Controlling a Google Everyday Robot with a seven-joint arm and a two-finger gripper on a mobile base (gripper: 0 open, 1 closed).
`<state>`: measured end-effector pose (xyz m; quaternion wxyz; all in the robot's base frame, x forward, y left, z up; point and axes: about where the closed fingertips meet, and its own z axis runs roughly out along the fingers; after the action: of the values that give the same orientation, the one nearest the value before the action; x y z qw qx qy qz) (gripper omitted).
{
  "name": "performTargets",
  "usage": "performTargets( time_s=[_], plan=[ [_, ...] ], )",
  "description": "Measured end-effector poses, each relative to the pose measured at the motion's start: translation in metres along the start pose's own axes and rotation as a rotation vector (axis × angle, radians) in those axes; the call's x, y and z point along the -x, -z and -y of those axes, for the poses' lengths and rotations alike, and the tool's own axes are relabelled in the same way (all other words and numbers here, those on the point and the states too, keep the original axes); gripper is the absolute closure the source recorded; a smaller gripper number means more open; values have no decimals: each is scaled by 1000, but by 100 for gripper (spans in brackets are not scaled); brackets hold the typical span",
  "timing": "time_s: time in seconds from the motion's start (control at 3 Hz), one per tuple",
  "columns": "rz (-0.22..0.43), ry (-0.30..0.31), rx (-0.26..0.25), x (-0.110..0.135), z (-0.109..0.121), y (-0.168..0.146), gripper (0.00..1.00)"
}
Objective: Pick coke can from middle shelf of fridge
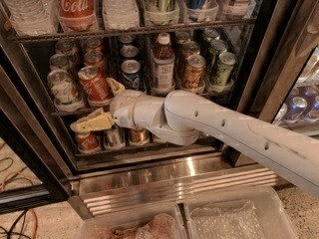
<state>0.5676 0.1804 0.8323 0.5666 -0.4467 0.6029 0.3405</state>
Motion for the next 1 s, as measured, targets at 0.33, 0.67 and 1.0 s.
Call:
performTargets(
  time_s=[0.33,0.67,1.0],
  plan=[
    [-16,-23,-69,-6,3,3,0],
    [-50,-88,-184,-20,-2,14,0],
    [-69,-86,-263,-24,14,17,0]
  ],
)
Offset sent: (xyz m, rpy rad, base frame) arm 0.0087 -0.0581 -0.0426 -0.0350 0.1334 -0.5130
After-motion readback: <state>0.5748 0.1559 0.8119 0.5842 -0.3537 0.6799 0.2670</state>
